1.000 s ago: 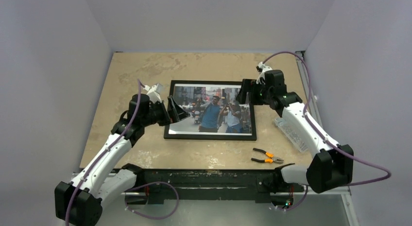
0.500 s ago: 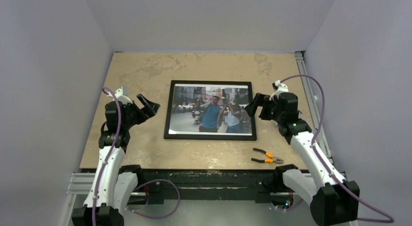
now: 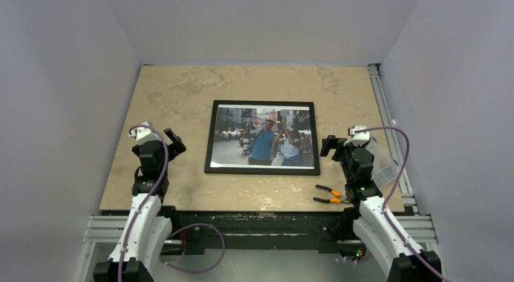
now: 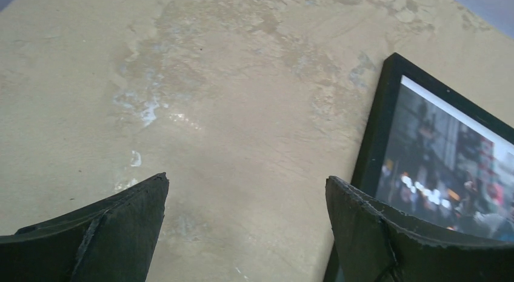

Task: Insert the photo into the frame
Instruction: Reset both arms

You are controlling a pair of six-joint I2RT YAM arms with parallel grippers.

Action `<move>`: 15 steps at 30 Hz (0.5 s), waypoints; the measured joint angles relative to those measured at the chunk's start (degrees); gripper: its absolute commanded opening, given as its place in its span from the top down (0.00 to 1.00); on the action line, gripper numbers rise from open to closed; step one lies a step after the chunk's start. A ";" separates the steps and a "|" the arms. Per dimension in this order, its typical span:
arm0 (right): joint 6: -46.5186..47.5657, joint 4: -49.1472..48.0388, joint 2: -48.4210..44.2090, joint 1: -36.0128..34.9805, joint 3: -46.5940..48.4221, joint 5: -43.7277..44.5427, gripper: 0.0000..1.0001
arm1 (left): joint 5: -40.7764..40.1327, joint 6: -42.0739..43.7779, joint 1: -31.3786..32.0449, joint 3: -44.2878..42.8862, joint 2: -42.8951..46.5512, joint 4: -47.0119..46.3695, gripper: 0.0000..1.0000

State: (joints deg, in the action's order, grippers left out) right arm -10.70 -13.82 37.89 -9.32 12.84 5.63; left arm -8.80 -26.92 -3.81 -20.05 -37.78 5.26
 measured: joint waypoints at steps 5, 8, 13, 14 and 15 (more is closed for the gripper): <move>3.45 -10.25 6.82 0.02 -4.09 4.39 0.02 | -6.84 4.31 3.08 5.05 -2.93 -12.07 0.04; 4.52 -16.87 14.49 0.02 -4.17 5.68 0.02 | -8.28 8.55 5.62 5.97 -10.03 -21.70 0.03; 4.92 -26.29 27.17 2.01 -3.52 6.88 0.02 | -7.89 15.04 8.20 8.41 -20.63 -35.34 0.03; 4.87 -27.71 28.96 2.80 -3.32 6.73 0.02 | -7.87 16.39 8.24 9.14 -22.27 -38.97 0.03; 4.81 -29.51 30.56 3.69 -3.08 6.51 0.02 | -7.80 17.64 8.24 9.42 -23.82 -41.55 0.03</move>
State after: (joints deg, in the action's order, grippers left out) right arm -5.89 -43.33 68.45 -5.63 9.76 12.14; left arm -16.60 -9.28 4.43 -10.63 -61.60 -36.29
